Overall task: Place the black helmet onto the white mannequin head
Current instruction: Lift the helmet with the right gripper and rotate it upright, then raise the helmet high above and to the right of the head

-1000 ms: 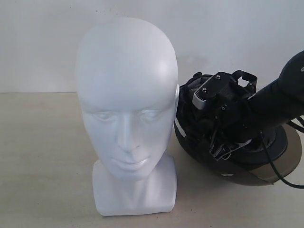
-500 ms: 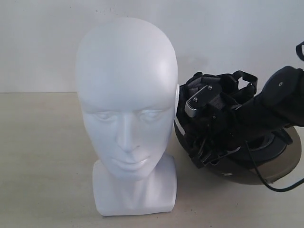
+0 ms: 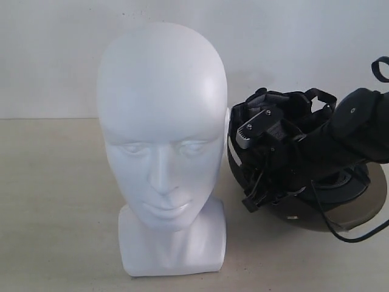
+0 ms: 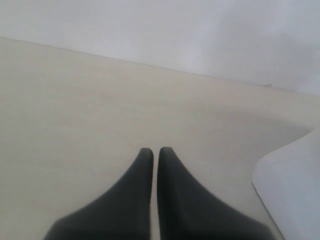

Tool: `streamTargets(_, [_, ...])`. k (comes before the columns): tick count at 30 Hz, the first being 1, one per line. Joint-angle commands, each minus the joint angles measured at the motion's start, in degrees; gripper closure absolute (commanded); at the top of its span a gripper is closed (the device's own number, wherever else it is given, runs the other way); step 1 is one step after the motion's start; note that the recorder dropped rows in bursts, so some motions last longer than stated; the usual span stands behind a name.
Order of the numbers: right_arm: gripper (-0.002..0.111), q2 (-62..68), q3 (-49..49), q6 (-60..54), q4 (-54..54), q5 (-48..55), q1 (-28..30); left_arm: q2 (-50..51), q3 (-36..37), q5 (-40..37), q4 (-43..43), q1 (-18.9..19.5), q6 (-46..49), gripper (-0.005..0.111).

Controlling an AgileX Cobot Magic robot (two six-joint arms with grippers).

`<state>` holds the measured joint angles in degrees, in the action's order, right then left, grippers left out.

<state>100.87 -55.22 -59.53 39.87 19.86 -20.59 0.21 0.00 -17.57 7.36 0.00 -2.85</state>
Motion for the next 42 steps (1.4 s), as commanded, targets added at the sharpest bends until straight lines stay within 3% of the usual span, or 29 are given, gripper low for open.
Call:
streamTargets(1, [0.108,-0.2,0.3,8.9,0.5,3.4,0.1,-0.2,0.0,0.0,-0.3,-0.3,-0.5,0.102])
streamTargets(23, [0.108,-18.9,0.3,34.4,6.7,7.5,0.1,-0.2,0.0,0.0,-0.3,-0.3,-0.5,0.102])
streamTargets(31, [0.108,-22.2,0.5,37.0,16.6,6.9,0.1,-0.2,0.0,0.0,-0.3,-0.3,-0.5,0.102])
streamTargets(42, [0.108,-30.8,0.5,42.9,19.8,0.8,0.1,-0.2,0.0,0.0,-0.3,-0.3,-0.5,0.102])
